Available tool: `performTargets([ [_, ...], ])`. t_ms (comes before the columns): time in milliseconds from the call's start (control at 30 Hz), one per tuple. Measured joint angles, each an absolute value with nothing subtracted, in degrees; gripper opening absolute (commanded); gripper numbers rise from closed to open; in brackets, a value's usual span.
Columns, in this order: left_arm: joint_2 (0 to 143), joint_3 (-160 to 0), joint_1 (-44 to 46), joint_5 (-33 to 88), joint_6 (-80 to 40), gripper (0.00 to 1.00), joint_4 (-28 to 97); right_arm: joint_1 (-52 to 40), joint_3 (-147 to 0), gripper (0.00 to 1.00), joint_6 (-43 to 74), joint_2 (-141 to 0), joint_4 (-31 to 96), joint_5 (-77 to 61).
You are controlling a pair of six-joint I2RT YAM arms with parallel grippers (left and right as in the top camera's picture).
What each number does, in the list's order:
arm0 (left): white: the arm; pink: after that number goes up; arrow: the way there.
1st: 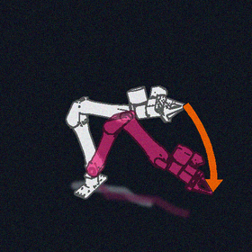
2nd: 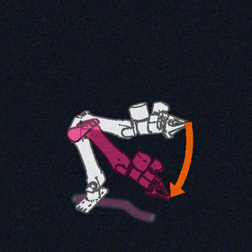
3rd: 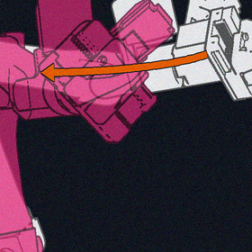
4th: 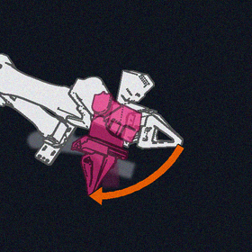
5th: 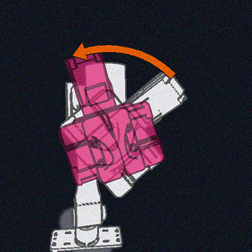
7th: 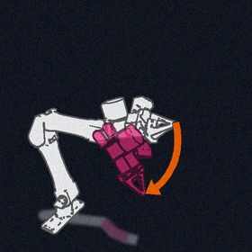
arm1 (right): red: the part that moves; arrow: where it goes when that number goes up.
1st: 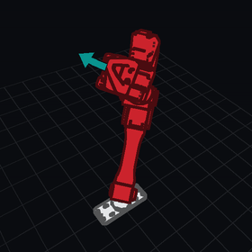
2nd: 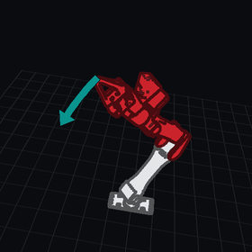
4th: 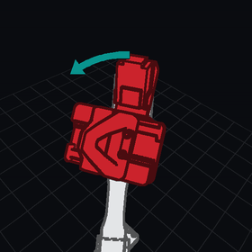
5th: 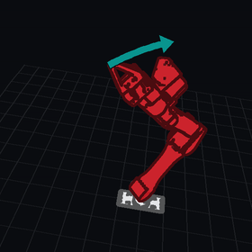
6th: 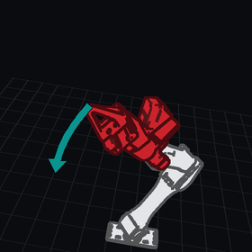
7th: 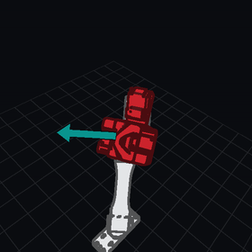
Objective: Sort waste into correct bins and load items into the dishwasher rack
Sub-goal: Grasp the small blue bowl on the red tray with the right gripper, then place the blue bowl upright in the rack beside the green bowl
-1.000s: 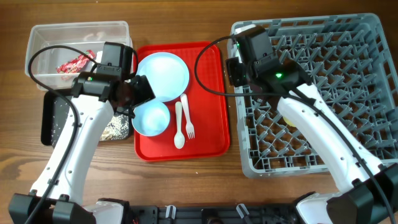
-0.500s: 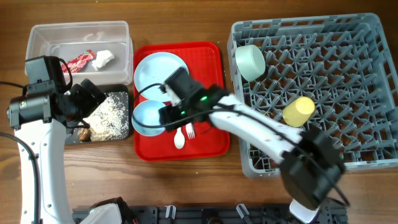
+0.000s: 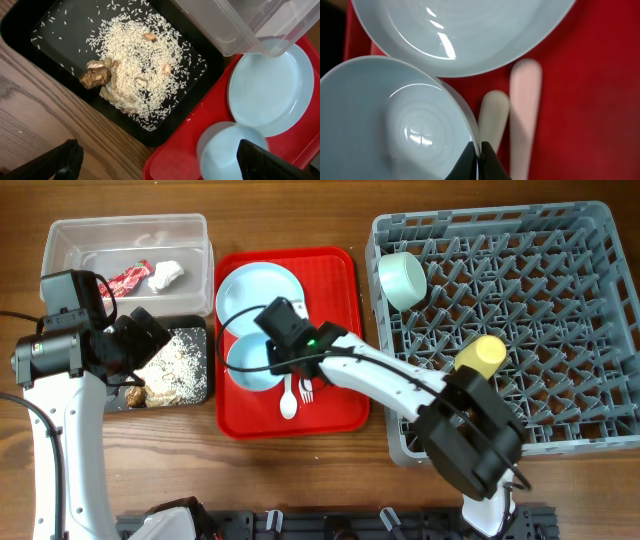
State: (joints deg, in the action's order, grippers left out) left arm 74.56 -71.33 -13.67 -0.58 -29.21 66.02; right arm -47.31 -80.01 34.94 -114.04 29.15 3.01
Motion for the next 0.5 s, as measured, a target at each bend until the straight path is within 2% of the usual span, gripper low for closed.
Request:
performTargets([
  [233,74.6,-71.3,-13.7,-0.6,-29.2,1.0,66.0,-38.5,-80.0,0.04,25.1,-95.3,32.2,10.0],
  [333,74.6,-71.3,-13.7,-0.6,-29.2,1.0,66.0,-31.0,-80.0,0.04,18.5,-88.2,31.2,24.1],
  [500,74.6,-71.3,-13.7,-0.6,-29.2,1.0,65.5,-19.1,-79.9,0.04,-1.2,-88.0,19.1,50.3],
])
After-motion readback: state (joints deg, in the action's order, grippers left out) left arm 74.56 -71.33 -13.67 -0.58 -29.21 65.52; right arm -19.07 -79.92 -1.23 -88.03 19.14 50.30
